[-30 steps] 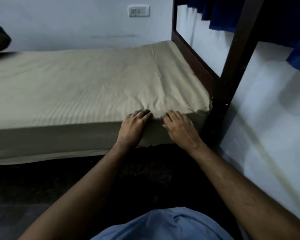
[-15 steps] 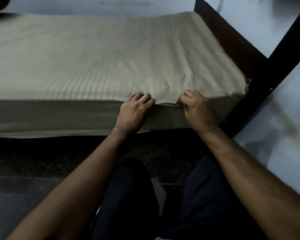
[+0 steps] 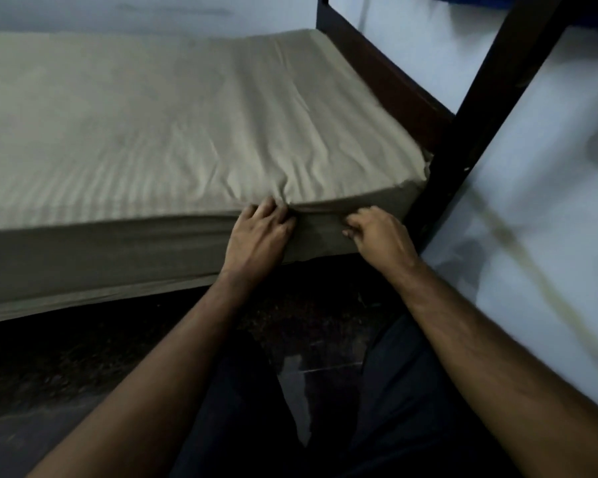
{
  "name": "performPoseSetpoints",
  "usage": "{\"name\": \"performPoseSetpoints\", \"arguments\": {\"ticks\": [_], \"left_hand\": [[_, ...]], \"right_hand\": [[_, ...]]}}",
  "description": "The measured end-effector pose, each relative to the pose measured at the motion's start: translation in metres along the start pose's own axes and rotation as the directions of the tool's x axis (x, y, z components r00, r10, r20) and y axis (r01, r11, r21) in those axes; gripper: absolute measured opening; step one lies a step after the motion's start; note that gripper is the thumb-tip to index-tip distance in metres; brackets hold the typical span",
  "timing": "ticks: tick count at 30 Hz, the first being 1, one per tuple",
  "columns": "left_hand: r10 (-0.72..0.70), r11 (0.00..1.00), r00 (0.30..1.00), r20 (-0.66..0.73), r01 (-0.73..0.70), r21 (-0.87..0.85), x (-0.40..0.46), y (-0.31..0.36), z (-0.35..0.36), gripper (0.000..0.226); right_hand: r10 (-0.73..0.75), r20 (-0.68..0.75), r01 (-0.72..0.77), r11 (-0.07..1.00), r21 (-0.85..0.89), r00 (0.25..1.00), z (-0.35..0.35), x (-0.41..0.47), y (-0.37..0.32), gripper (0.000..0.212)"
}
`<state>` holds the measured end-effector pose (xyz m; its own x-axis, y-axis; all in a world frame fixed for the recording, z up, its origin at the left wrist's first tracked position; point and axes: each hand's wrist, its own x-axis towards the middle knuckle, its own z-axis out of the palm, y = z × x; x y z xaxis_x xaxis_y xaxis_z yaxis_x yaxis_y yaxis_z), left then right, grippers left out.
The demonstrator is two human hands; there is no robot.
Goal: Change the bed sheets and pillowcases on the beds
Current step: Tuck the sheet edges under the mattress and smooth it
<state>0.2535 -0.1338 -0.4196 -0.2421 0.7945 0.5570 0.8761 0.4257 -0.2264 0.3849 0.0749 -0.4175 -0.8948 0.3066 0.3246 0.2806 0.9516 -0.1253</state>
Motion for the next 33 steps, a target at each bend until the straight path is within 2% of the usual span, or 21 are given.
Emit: {"name": "performPoseSetpoints", "arguments": {"ticks": [3,5,7,10,14,19,22,25,29,33], "left_hand": [[0.046,0.998,0.992,0.117,-0.040,-0.058,-0.005,0.026,0.024,0.036],[-0.003,0.995,0.979,0.206,0.023,-0.094,-0.015,0.040,0.042,0.040],[-0.050,0.993,0.967,0.250,0.074,-0.087,-0.025,0.047,0.062,0.038],[-0.068,0.995,0.955,0.290,0.088,-0.054,-0.030,0.052,0.082,0.034],[-0.023,1.000,0.960,0.278,0.026,-0.004,-0.049,0.046,0.088,0.019],[-0.079,0.997,0.954,0.290,0.083,-0.004,-0.071,0.019,0.093,0.012],[-0.098,0.993,0.961,0.259,0.110,-0.032,-0.069,0.020,0.094,0.022],[-0.126,0.989,0.964,0.236,0.140,-0.045,-0.069,0.020,0.091,0.030],[-0.102,0.992,0.959,0.263,0.117,-0.042,-0.054,0.018,0.083,0.017],[-0.063,0.995,0.955,0.291,0.084,-0.059,-0.049,0.015,0.087,0.007]], "right_hand": [[-0.021,0.268,0.039,0.997,-0.062,0.963,0.030,-0.020,0.009,0.024],[-0.080,0.307,0.109,0.991,-0.079,0.948,0.053,-0.029,0.012,0.034],[-0.136,0.261,0.162,0.983,-0.081,0.956,0.070,-0.028,0.014,0.040],[-0.246,0.210,0.279,0.949,-0.144,0.946,0.082,-0.017,0.015,0.036],[-0.478,0.140,0.497,0.814,-0.300,0.867,0.105,-0.014,0.009,0.017],[-0.493,0.032,0.484,0.836,-0.257,0.869,0.112,-0.004,0.013,0.023],[-0.511,-0.092,0.478,0.844,-0.243,0.855,0.112,-0.002,0.006,0.014],[-0.566,-0.166,0.499,0.805,-0.321,0.807,0.109,-0.001,0.003,0.007],[-0.654,-0.113,0.543,0.701,-0.462,0.748,0.106,0.005,0.006,0.012],[-0.668,-0.082,0.570,0.686,-0.453,0.740,0.108,0.012,0.004,0.012]]}}
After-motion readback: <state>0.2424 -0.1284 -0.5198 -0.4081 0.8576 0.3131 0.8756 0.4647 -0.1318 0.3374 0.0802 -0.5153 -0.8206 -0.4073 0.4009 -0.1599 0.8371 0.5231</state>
